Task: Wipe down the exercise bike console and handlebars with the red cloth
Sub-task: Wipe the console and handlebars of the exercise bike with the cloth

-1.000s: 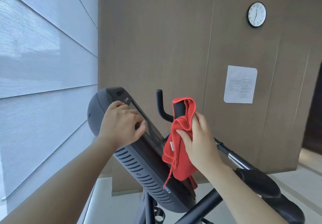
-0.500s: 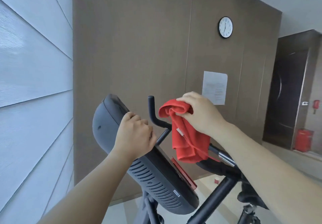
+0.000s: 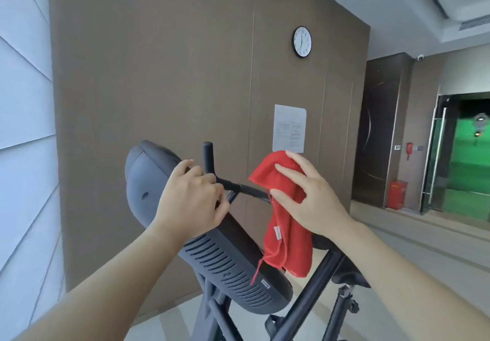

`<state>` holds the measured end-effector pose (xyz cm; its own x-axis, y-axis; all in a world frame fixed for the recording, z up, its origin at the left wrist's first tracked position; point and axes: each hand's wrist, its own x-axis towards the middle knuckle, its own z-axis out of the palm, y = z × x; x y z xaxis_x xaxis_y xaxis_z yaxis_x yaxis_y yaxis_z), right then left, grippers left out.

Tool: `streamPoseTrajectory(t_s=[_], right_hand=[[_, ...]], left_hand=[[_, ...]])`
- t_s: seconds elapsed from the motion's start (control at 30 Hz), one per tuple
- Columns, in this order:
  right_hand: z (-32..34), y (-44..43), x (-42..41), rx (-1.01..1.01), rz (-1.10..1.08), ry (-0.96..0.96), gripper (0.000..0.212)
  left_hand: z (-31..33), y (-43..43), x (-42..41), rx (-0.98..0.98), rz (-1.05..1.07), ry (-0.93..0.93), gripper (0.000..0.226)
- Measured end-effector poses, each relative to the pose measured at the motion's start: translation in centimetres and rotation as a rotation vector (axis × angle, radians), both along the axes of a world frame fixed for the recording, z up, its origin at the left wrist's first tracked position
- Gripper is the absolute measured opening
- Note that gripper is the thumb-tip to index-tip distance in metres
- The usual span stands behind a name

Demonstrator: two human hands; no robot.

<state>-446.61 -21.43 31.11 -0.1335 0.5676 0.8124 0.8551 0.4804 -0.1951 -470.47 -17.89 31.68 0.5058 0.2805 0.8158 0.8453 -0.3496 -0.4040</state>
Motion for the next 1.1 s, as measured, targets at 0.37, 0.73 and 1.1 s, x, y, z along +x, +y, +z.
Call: streamPoseTrajectory(t_s=[0.37, 0.73, 1.1], right_hand=[[-2.9, 1.1, -1.6, 0.081, -0.219, -0.073, 0.056], [-2.7, 0.5, -2.7, 0.105, -0.332, -0.156, 0.054], [-2.0, -1.0, 0.7, -0.084, -0.138, -0.163, 0.071]], left_hand=[[0.0, 0.2, -0.3, 0.039, -0.055, -0.005, 0.034], [-0.2, 0.0, -0.1, 0.045, -0.043, -0.005, 0.034], [-0.1, -0.2, -0.1, 0.025, -0.036, -0.007, 0.035]])
